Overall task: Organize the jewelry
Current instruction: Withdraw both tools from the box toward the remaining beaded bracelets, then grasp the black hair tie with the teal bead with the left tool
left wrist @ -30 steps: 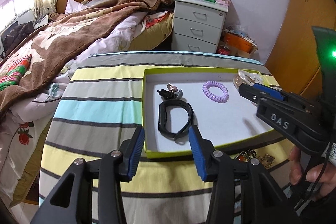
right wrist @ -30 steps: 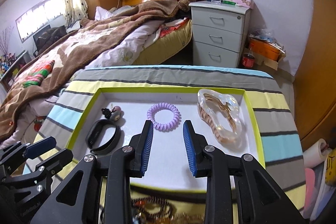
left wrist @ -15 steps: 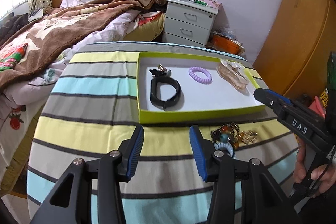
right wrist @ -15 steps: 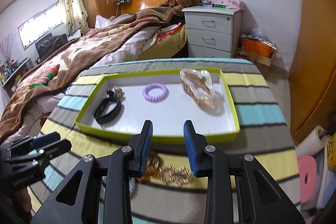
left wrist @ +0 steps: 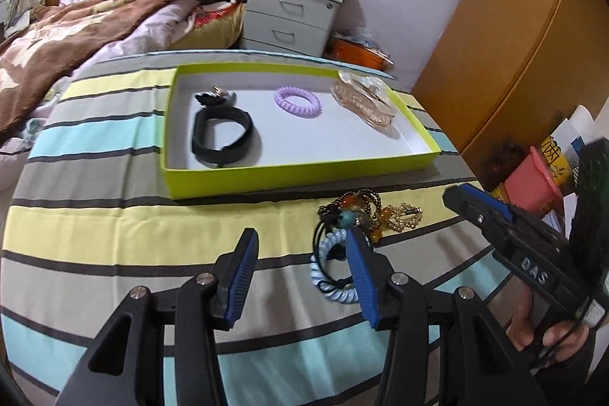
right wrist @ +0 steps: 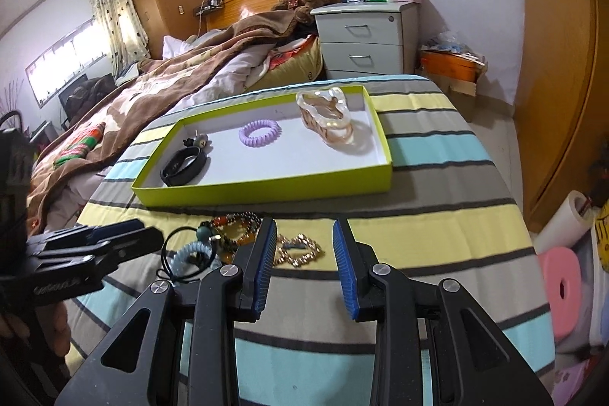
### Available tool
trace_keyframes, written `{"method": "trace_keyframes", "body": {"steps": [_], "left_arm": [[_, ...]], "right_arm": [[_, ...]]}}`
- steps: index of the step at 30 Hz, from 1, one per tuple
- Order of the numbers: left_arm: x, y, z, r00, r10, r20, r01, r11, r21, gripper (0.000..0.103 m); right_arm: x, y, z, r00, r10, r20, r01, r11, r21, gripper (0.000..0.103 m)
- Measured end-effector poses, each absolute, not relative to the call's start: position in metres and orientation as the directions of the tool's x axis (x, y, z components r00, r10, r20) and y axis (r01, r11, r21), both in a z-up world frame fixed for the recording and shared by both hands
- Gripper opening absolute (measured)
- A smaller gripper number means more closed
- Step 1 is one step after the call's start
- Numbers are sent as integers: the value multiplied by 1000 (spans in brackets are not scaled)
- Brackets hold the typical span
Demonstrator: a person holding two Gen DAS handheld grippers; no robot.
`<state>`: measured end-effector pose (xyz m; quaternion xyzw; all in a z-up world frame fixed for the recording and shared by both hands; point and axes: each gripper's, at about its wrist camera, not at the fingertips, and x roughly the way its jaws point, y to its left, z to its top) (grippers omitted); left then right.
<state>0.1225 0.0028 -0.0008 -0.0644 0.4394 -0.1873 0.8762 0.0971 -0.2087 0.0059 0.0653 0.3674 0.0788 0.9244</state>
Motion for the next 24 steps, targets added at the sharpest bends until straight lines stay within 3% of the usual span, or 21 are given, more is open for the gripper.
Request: {"method": "trace_keyframes", "body": {"steps": [9, 19, 24], "left_arm": [[133, -17, -9, 495, -418, -762, 316, 903, -290, 49], [138, -29, -14, 482, -409, -775, 329, 904, -272, 11], [137, -28, -12, 491, -408, -770, 332, 905, -267, 5]], "right_arm": [[90, -220, -1, 717, 203, -667, -74, 973, 217, 32], [90, -225, -3, 717, 216, -663, -69, 968, 240, 32], [91, -226, -3, 715, 218, -664, -68, 968, 243, 32]]}}
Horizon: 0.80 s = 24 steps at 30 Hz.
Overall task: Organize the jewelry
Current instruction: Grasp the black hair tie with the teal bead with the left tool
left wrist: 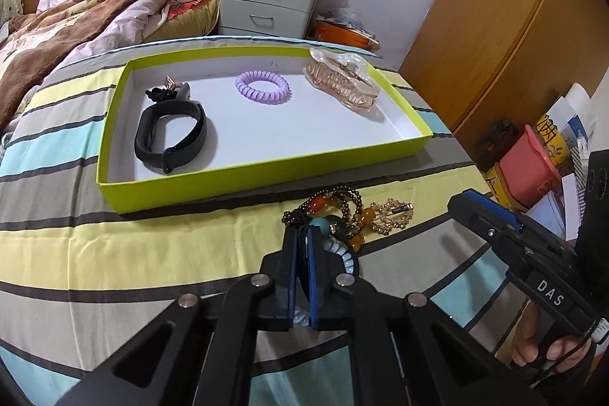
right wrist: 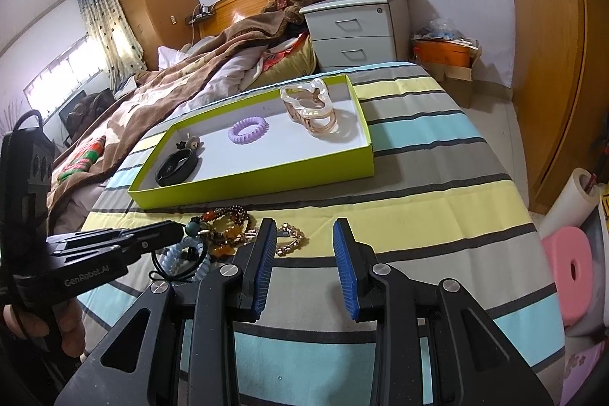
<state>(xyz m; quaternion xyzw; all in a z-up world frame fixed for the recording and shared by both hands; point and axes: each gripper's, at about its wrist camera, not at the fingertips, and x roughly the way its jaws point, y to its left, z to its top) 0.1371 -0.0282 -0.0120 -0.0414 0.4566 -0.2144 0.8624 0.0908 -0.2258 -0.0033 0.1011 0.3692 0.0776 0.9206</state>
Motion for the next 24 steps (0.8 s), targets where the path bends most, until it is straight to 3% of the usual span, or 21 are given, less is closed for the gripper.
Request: {"method": "trace_keyframes", "body": {"steps": [12, 18, 21, 24], "left_arm": [[126, -12, 7, 534, -455, -713, 333, 888, -317, 5], [132, -6, -2, 514, -450, -730, 306, 892, -334, 6], [135, -5, -9, 496, -440, -749, 292, 896, -333, 13], [137, -11, -12, 469, -454, -758, 316, 887, -336, 43]], "right_arm": [[88, -222, -2, 715, 219, -664, -81, 969, 234, 32], [86, -219, -4, 713, 223, -665, -86, 969, 233, 32], [87, -219, -5, 708, 230, -668, -91, 967, 236, 32], [88, -218, -6, 705, 232, -670, -95, 967, 236, 32]]}}
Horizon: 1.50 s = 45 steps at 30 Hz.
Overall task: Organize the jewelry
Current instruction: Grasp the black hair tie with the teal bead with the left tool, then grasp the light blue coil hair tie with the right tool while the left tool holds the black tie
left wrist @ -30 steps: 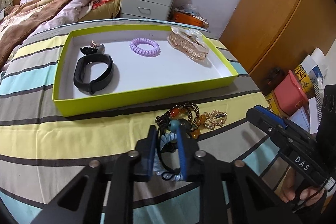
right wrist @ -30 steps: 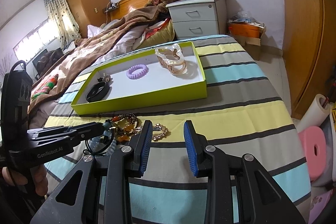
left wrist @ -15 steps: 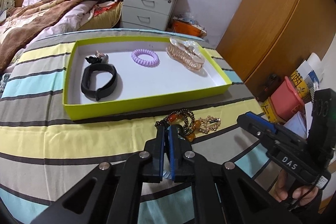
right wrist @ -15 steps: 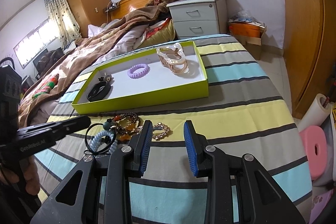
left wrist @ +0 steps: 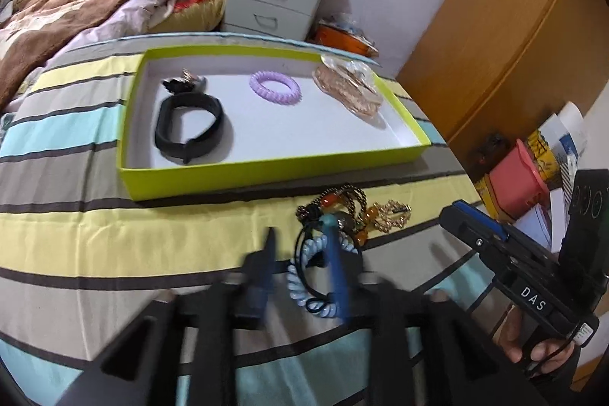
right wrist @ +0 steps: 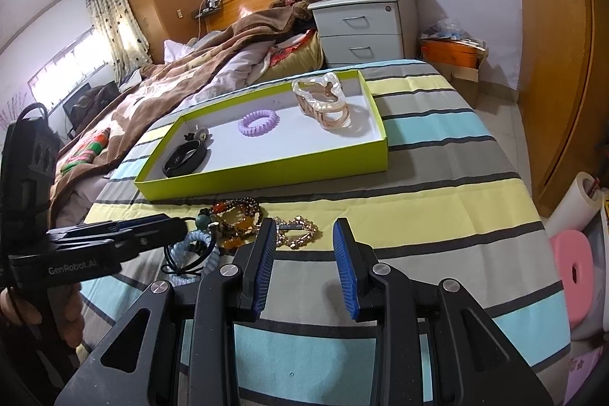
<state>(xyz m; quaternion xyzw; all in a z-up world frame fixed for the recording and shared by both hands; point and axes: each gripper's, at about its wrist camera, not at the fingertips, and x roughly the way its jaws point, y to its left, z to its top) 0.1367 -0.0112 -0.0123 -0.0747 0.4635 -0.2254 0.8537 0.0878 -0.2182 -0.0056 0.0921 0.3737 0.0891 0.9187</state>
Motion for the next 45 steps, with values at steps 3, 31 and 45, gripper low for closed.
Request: {"method": "trace_keyframes", "body": {"steps": [3, 31, 45], "left_arm": [[142, -18, -18, 452, -454, -768, 322, 886, -334, 45], [135, 0, 0, 493, -506, -708, 313, 862, -398, 4], [120, 40, 1, 538, -492, -684, 252, 869, -426, 4]], "right_arm": [[87, -218, -6, 705, 234, -669, -95, 967, 238, 32], [91, -210, -9, 694, 239, -678, -109, 967, 230, 32], [91, -170, -18, 619, 319, -717, -228, 947, 224, 32]]}}
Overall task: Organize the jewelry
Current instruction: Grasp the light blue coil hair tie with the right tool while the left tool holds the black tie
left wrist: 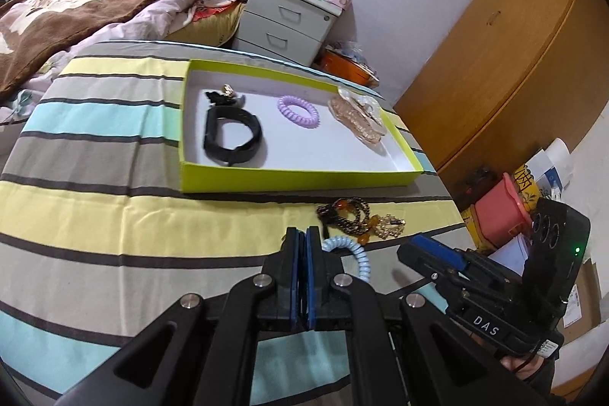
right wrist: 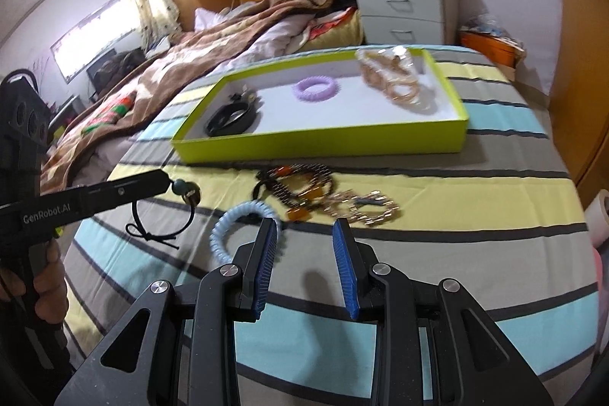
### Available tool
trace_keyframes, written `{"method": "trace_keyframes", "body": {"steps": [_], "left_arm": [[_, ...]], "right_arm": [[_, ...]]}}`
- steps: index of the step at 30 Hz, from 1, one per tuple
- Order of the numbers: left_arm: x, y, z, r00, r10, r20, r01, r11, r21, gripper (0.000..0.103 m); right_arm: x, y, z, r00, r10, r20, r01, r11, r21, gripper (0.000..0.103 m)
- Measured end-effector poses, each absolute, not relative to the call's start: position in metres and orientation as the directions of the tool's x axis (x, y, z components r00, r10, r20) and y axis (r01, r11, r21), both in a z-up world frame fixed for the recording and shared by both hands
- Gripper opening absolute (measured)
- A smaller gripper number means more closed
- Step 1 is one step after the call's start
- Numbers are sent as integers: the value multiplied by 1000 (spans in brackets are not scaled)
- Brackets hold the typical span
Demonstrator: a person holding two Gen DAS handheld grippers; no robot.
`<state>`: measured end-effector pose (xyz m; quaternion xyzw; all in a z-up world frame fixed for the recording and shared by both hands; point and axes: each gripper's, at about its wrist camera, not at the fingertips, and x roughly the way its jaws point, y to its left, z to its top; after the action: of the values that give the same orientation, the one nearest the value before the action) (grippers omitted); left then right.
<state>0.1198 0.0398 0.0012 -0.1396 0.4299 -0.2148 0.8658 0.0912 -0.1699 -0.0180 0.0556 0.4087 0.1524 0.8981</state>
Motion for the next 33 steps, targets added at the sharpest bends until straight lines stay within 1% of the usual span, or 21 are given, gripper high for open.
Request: {"method": "trace_keyframes", "body": {"steps": [10, 20, 22, 23, 24, 25, 33], "left_arm": [[113, 64, -4, 555, -474, -683, 203, 874, -441, 4], [110, 75, -8, 560, -463, -688, 185, 879, -440, 4], [109, 76, -8, 561, -462, -687, 183, 878, -441, 4], [109, 76, -8, 561, -463, -686, 182, 878, -443, 4], [109, 77, -8, 562, -462, -686, 182, 878, -442, 4], [109, 77, -7, 562, -462, -686, 183, 878, -441, 4], [109, 77, -5, 563, -459, -687, 185, 881, -436, 4]], "right_arm": [[95, -144, -28, 568, 330, -754, -275, 940, 203, 32], [100, -131, -30, 572, 260, -778, -252, 958, 135, 31], [98, -129, -31, 574, 250, -780, -254, 960, 120, 18], [99, -129, -30, 574, 251, -780, -255, 959, 121, 17], [98, -129, -30, 576, 247, -779, -253, 960, 118, 12], [98, -130, -29, 579, 245, -777, -251, 961, 116, 10], [93, -134, -23, 599, 264, -756, -259, 957, 129, 10]]}}
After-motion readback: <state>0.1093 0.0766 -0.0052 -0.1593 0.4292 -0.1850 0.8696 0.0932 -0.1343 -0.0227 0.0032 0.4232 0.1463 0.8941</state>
